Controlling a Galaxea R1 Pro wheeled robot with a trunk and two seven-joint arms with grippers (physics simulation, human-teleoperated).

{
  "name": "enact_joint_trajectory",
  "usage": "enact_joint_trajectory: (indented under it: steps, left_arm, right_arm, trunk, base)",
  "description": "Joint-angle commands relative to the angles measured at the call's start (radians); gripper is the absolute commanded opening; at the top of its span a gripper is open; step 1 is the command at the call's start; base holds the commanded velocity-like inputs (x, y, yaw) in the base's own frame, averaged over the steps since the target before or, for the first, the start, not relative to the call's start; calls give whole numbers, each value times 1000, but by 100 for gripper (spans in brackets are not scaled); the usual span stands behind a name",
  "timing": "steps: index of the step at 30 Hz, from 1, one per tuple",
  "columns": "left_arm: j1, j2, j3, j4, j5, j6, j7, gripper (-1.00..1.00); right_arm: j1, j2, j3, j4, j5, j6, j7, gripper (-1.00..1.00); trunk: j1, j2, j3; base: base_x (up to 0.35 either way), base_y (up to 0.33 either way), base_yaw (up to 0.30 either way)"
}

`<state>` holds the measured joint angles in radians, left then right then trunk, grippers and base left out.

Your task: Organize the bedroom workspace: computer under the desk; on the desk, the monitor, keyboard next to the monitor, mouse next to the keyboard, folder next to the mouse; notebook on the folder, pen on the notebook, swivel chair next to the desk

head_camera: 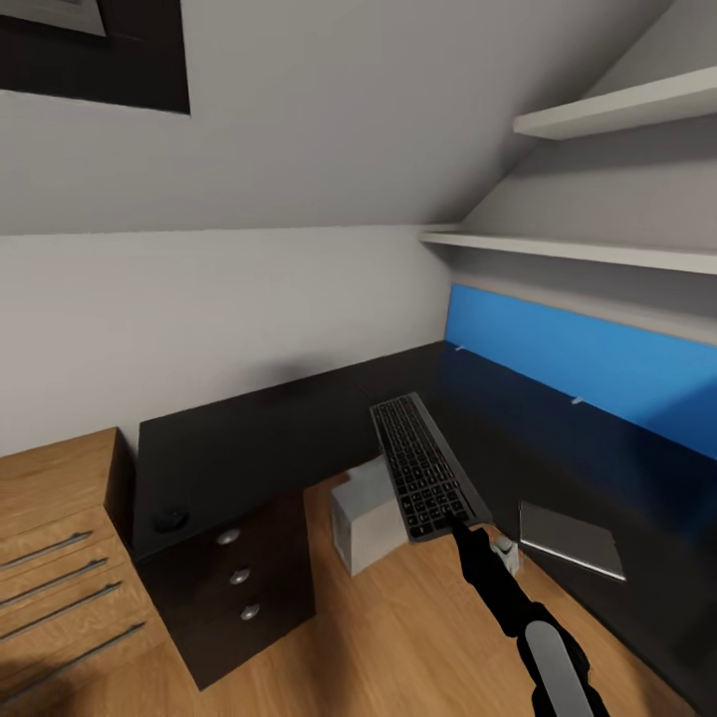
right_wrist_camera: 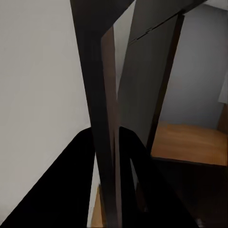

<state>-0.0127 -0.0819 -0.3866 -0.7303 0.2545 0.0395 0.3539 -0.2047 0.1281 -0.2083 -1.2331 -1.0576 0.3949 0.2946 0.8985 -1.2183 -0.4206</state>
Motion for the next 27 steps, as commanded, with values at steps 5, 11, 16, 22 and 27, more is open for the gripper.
enact_joint_trajectory:
  steps: [5, 11, 16, 22, 27]
  left_arm:
    - [0, 0, -5, -1, 6, 5, 8, 100]
    - [-1, 1, -5, 0, 5, 4, 8, 100]
    - [-1, 1, -5, 0, 5, 4, 8, 100]
    - [-1, 1, -5, 0, 5, 3, 8, 100]
    - [-1, 1, -5, 0, 4, 3, 8, 100]
  right_arm:
    - [-1, 0, 25, 13, 3, 9, 5, -100]
    - [-1, 0, 34, 18, 7, 9, 6, -100]
    - [-1, 0, 36, 18, 8, 9, 6, -100]
    - [-1, 0, 48, 18, 7, 9, 6, -100]
    - [-1, 0, 50, 27, 7, 10, 6, -100]
  trunk:
    - [0, -1, 2]
    - [0, -1, 6]
    - [0, -1, 9]
    - [0, -1, 13]
    - [0, -1, 16]
  base:
    - [0, -311, 228]
    - [0, -193, 228]
    - [0, -17, 228]
    - [0, -1, 228]
    - [0, 0, 228]
